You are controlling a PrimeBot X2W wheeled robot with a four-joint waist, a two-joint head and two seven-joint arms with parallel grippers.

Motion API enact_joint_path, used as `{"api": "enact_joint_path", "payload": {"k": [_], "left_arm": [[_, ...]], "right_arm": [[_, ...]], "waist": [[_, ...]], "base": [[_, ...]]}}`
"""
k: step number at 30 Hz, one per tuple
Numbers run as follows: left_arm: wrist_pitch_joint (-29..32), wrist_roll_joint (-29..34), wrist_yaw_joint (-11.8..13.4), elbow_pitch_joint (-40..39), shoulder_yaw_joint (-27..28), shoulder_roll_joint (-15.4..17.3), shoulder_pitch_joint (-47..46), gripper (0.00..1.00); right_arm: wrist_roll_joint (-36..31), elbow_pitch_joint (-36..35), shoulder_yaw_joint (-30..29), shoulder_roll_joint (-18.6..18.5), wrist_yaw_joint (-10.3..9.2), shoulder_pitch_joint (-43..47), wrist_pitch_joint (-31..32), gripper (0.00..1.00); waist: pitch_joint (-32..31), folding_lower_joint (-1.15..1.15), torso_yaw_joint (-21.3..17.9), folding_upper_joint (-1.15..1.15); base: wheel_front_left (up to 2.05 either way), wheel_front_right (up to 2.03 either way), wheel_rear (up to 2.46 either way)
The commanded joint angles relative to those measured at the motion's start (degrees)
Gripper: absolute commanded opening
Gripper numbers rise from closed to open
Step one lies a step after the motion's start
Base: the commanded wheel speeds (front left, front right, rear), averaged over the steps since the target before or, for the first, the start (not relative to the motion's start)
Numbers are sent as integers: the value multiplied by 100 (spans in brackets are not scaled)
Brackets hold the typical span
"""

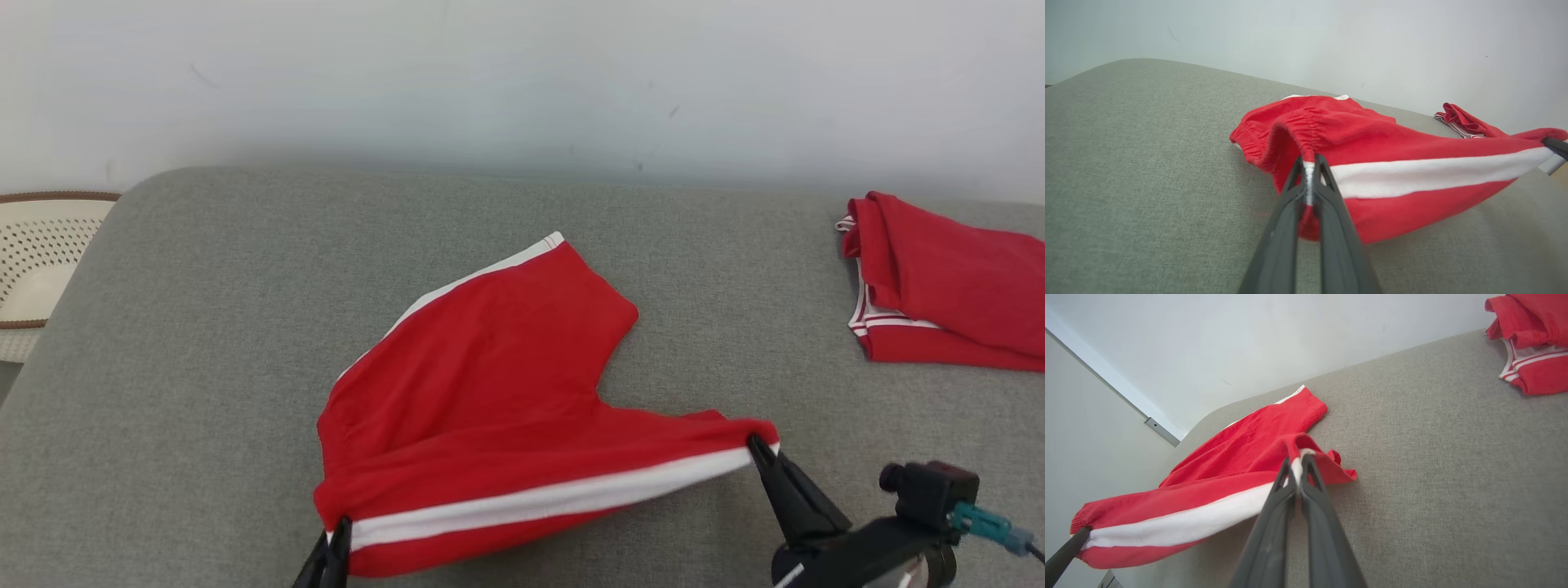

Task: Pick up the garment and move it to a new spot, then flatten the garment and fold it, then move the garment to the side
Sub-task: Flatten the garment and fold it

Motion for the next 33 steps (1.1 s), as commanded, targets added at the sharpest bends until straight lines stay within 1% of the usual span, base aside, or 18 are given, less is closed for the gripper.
{"api": "enact_joint_path", "payload": {"k": [1,4,8,14,21,28,29,30,33], "left_arm": [[-22,-21,-40,33,57,-16,-119,0],[-22,6,-128,146,143,-31,-423,0],[-22,-32,-194,375,283,-85,-932,0],[-22,-122,-282,869,442,-261,-1720,0],[-22,-66,-422,1494,497,-464,-2568,0],[-22,2,-538,1950,581,-692,-3266,0],[-22,17,-566,2004,585,-725,-3359,0],[-22,17,-566,2004,585,-725,-3359,0],[-22,54,-614,2168,582,-809,-3583,0]], "right_arm": [[-24,51,-15,53,-3,-128,-7,0],[-222,301,37,111,-3,-708,1,0],[-343,910,203,255,-3,-1650,43,0],[-330,2162,479,505,-3,-3226,5,0],[-297,3684,836,588,-3,-4792,-115,0],[-206,5022,1134,681,-2,-5981,-287,0],[-233,5173,1176,690,-2,-6125,-345,0],[-233,5173,1176,690,-2,-6125,-345,0],[-183,5611,1316,798,-2,-6449,-427,0]], "waist": [[19,0,22,0],[118,0,72,0],[336,0,116,0],[745,0,245,0],[1231,0,481,0],[1739,0,729,0],[1807,0,768,0],[1807,0,768,0],[1983,0,844,0]], "base": [[0,0,0],[0,0,0],[0,0,0],[0,0,0],[0,0,0],[0,0,0],[0,0,0],[0,0,0],[0,0,0]]}}
